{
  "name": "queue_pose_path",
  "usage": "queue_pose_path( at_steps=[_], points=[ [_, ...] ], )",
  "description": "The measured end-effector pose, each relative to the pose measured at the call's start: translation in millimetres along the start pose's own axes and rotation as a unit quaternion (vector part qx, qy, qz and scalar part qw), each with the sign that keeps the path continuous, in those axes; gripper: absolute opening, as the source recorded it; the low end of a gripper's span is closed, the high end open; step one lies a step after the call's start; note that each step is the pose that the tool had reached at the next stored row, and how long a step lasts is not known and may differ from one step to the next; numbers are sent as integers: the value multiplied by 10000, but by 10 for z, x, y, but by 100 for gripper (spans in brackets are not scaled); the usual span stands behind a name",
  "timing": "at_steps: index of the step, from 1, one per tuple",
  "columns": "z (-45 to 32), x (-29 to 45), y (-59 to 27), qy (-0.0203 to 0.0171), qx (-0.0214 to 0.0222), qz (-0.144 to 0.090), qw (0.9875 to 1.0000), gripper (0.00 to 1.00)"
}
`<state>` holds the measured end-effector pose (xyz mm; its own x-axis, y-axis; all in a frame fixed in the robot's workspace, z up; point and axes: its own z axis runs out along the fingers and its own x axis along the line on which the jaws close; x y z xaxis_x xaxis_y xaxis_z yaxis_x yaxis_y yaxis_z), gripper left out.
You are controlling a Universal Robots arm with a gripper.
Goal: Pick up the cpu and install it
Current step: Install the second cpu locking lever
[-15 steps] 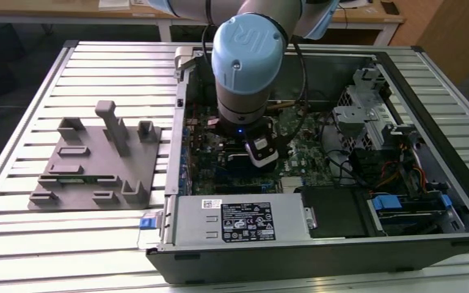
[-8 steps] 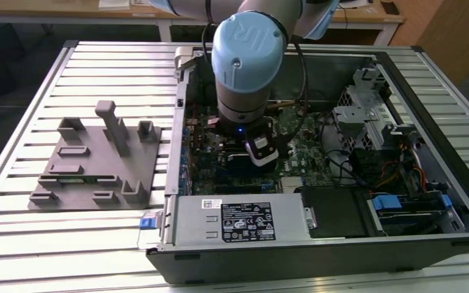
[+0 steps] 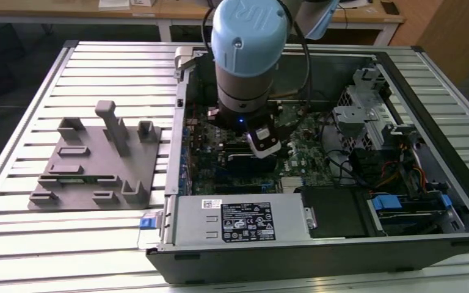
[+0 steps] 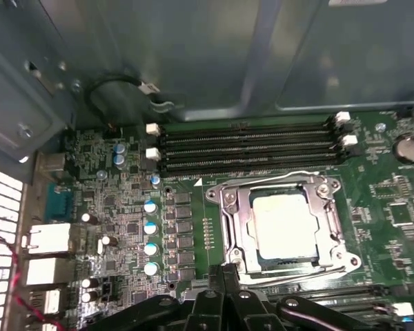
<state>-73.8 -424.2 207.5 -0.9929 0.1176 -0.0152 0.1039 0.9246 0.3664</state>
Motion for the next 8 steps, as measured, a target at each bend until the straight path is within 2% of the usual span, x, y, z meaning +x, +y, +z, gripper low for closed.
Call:
queue_pose_path(
  at_steps=[3, 5, 7, 8],
  points=[
    [-67, 0, 32, -11, 18, 8, 10000, 11],
    [-96, -1, 50, -22, 54, 11, 10000, 11],
    [-110, 0, 62, -38, 124, 14, 9999, 11],
    [-111, 1, 69, -52, 191, 15, 9998, 11]
  ],
)
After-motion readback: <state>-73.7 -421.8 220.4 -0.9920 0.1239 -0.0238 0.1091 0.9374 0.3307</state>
